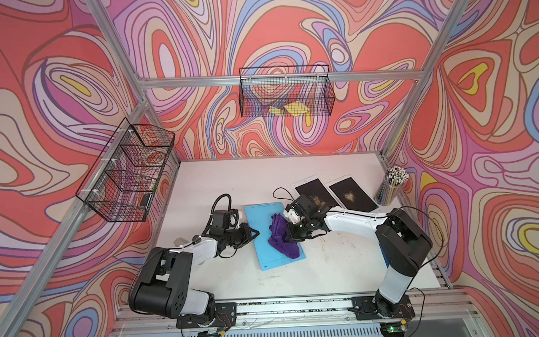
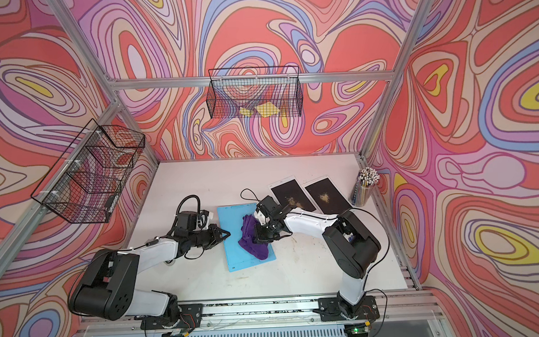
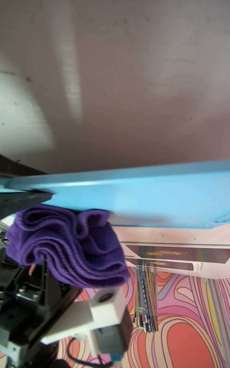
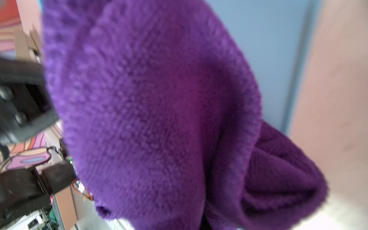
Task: Wipe the drawing tablet
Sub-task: Wipe the dirt from the drawing tablet.
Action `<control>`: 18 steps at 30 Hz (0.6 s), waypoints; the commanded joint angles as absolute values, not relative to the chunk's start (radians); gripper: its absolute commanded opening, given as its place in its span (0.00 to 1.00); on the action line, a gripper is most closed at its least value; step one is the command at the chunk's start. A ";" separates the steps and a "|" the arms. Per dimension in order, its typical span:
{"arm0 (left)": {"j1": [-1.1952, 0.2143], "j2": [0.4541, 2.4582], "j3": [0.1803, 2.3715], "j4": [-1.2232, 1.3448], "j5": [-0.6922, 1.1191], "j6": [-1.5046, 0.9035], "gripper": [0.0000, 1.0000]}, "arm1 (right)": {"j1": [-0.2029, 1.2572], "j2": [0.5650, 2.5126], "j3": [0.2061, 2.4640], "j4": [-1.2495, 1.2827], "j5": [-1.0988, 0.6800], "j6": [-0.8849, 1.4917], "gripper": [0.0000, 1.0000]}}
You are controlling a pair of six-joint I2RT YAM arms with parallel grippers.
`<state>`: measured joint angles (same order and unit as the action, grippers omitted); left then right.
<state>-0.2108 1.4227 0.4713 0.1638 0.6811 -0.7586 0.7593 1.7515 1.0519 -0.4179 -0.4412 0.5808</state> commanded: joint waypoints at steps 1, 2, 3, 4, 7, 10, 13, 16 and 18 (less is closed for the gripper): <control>-0.213 1.442 0.455 0.005 0.523 -0.707 0.00 | 0.840 1.744 1.014 -0.288 -0.473 0.648 0.00; -0.214 1.446 0.457 0.004 0.525 -0.709 0.00 | 0.871 1.760 1.023 -0.268 -0.487 0.659 0.00; -0.213 1.449 0.459 0.005 0.528 -0.709 0.00 | 0.899 1.765 1.035 -0.255 -0.491 0.668 0.00; -0.213 1.448 0.459 0.003 0.528 -0.709 0.00 | 0.930 1.792 1.053 -0.243 -0.487 0.676 0.00; -0.213 1.437 0.459 -0.005 0.523 -0.708 0.00 | 0.965 1.841 1.112 -0.226 -0.490 0.687 0.00; -0.213 1.433 0.463 -0.021 0.519 -0.698 0.00 | 0.958 1.894 1.176 -0.300 -0.453 0.634 0.00; -0.212 1.443 0.468 -0.025 0.525 -0.691 0.00 | 0.922 1.911 1.185 -0.359 -0.418 0.590 0.00; -0.213 1.458 0.472 -0.019 0.529 -0.690 0.00 | 0.849 1.880 1.107 -0.349 -0.449 0.586 0.00; -0.213 1.464 0.472 -0.012 0.525 -0.689 0.00 | 0.797 1.841 1.045 -0.348 -0.453 0.577 0.00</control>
